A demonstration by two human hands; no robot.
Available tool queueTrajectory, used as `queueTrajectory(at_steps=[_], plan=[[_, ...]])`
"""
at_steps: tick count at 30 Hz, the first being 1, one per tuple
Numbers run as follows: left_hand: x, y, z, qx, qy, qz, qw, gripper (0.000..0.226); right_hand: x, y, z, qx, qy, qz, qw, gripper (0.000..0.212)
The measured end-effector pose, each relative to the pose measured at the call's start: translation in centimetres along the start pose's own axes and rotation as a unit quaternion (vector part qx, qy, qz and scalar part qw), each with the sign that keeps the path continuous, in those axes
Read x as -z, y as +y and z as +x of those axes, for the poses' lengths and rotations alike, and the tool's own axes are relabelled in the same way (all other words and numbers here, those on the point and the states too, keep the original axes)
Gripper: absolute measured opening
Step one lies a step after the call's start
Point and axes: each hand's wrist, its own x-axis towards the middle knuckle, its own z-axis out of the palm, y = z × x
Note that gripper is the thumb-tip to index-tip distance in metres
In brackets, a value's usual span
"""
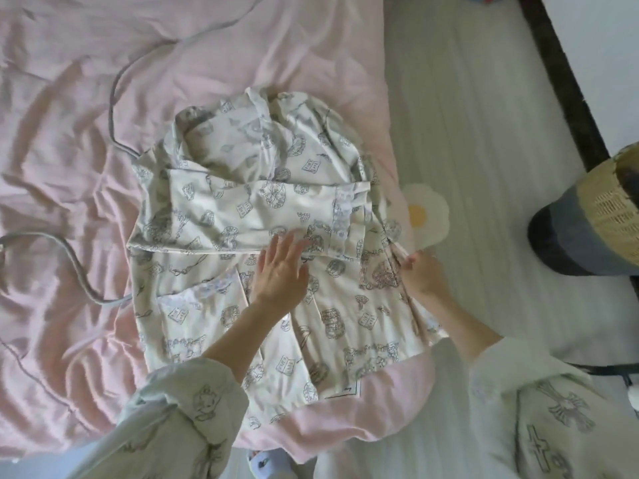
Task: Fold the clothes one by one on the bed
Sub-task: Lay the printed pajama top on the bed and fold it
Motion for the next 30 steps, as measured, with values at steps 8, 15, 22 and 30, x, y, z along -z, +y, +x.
queueTrajectory(at_steps=[8,15,22,30], plan=[[-2.1,0.3,1.9,0.024,-0.109,0.152,0.982,0.06,-0.5,2.3,3.1,-0.073,-0.104,0.132,0.983,0.062],[-1.0,1.6,3.6,0.052,-0.086,0.158,0.982,0.05,1.2,3.3,3.9,-0.169,0.02,0.056,0.984,0.032],[0.0,2.6,5.3,0.091,-0.08,0.104,0.987,0.03,4.6,2.4,6.0,-0.248,0.097,0.55,0.792,0.033],[3.7,4.4,7.8,0.216,-0.093,-0.227,0.945,0.036,12.5,-5.5,7.7,-0.121,0.02,0.867,0.482,0.033]])
